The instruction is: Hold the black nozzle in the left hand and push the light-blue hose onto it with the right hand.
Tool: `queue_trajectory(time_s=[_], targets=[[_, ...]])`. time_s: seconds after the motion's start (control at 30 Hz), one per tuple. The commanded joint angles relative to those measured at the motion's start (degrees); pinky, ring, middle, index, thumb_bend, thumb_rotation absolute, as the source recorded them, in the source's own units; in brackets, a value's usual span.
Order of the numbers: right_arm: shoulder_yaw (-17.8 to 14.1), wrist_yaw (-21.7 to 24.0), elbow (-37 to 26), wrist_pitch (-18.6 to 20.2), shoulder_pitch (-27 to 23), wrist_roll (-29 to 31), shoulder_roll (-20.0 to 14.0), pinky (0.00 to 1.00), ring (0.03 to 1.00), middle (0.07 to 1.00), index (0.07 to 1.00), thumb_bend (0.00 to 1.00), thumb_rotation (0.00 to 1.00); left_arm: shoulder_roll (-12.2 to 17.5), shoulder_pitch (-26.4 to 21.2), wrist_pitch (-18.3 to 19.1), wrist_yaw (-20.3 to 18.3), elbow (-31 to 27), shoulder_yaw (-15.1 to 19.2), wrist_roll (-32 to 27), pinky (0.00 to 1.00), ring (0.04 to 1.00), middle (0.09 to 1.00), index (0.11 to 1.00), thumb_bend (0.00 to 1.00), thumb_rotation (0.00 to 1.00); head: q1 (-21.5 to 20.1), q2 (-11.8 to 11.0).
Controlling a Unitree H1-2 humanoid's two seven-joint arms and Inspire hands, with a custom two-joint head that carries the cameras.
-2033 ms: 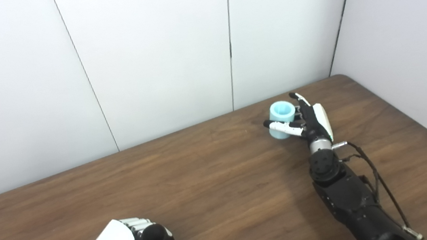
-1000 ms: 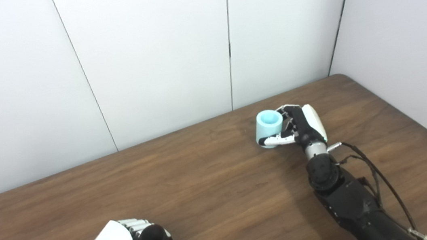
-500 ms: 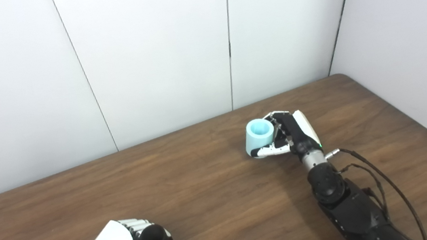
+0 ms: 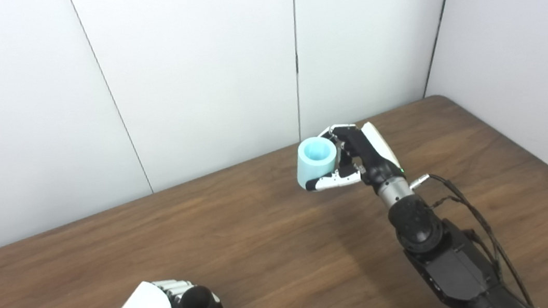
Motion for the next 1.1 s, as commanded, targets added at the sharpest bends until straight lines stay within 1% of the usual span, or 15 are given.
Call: queue_trajectory(time_s=[0.0,0.2,0.23,0.27,0.3,0.43,0.5,0.53,0.6,0.63,0.67,0.73,0.83,0.9,1.07], targets=[[-0.73,0.58,-3.29,0.48,-1.86,0.05,-0.32,0.04,0.090,0.213,0.484,0.52,0.12,-1.17,6.20,-0.75,-1.59,2.61,-2.54,-0.65,0.42,0.501,0.495,0.476,0.52,0.00,0.41,0.11],[-1.69,3.91,-8.74,3.52,-0.60,2.60,0.31,0.04,0.099,0.199,0.484,0.52,0.13,-1.91,6.39,-0.75,-1.91,2.49,-2.25,0.21,0.41,0.491,0.492,0.479,0.52,0.00,3.95,1.03],[-1.85,4.57,-10.04,3.99,-0.23,3.25,0.45,0.08,0.147,0.332,0.483,0.52,0.07,-2.16,6.38,-0.75,-1.83,2.72,-2.41,0.04,0.40,0.491,0.492,0.479,0.52,0.00,4.87,1.25],[-1.98,5.05,-10.90,4.36,0.02,3.69,0.50,0.09,0.166,0.413,0.482,0.53,0.03,-2.35,6.39,-0.75,-1.81,2.86,-2.49,-0.10,0.39,0.482,0.491,0.481,0.52,0.00,5.39,1.34],[-2.06,5.72,-12.41,5.04,0.39,4.29,0.68,0.10,0.172,0.441,0.482,0.53,0.01,-2.62,6.42,-0.75,-2.04,3.02,-2.49,-0.24,0.39,0.479,0.490,0.482,0.52,0.00,6.34,1.62],[-1.72,8.74,-17.59,7.77,1.71,5.52,0.64,0.15,0.239,0.404,0.516,0.52,0.00,-3.76,6.59,-0.74,-3.09,3.83,-2.19,-0.17,0.38,0.479,0.494,0.478,0.52,0.00,8.93,2.29],[-1.25,9.90,-19.79,8.61,2.30,5.30,0.53,0.16,0.235,0.400,0.519,0.52,0.00,-4.30,6.55,-0.74,-3.13,4.25,-2.18,0.04,0.38,0.478,0.493,0.480,0.52,0.00,10.16,2.67],[-1.05,10.46,-20.94,9.02,2.62,5.30,0.61,0.14,0.211,0.434,0.501,0.52,0.00,-4.63,6.52,-0.74,-2.75,4.49,-2.21,0.35,0.38,0.473,0.491,0.481,0.52,0.00,11.19,3.09],[-1.13,11.63,-22.61,9.59,3.10,6.40,0.92,0.14,0.213,0.403,0.513,0.52,0.00,-5.23,6.48,-0.74,-2.50,4.80,-2.12,1.04,0.38,0.472,0.489,0.483,0.52,0.00,12.75,3.55],[-1.20,12.47,-23.52,9.83,3.36,7.51,1.10,0.17,0.257,0.412,0.514,0.52,0.00,-5.59,6.50,-0.75,-3.00,4.88,-1.92,1.36,0.38,0.472,0.489,0.483,0.52,0.00,13.71,3.84],[-1.30,13.05,-24.12,9.99,3.54,8.34,1.16,0.26,0.352,0.464,0.488,0.52,0.00,-5.87,6.53,-0.75,-3.45,4.88,-1.72,1.59,0.38,0.470,0.490,0.482,0.52,0.00,14.23,3.93],[-0.97,14.16,-25.58,10.00,4.08,9.19,1.13,0.32,0.413,0.497,0.469,0.52,0.00,-6.65,6.56,-0.75,-3.71,5.07,-1.60,1.83,0.37,0.465,0.491,0.481,0.52,0.00,16.24,4.35],[-0.59,15.16,-27.10,9.66,4.66,9.92,1.24,0.21,0.295,0.418,0.511,0.52,0.00,-7.41,6.48,-0.75,-3.32,5.45,-1.67,2.59,0.36,0.442,0.488,0.483,0.52,0.00,17.47,4.59],[0.06,15.85,-28.74,10.71,4.99,9.96,1.53,0.13,0.197,0.459,0.488,0.53,0.00,-7.86,6.40,-0.74,-2.80,5.67,-1.71,2.97,0.33,0.410,0.477,0.493,0.52,0.00,18.28,4.79],[1.44,17.59,-31.90,13.01,5.36,11.10,2.43,0.15,0.238,0.441,0.519,0.52,0.00,-8.91,6.18,-0.75,-3.40,6.32,-1.37,3.72,0.33,0.416,0.474,0.496,0.52,0.00,20.43,5.07]])
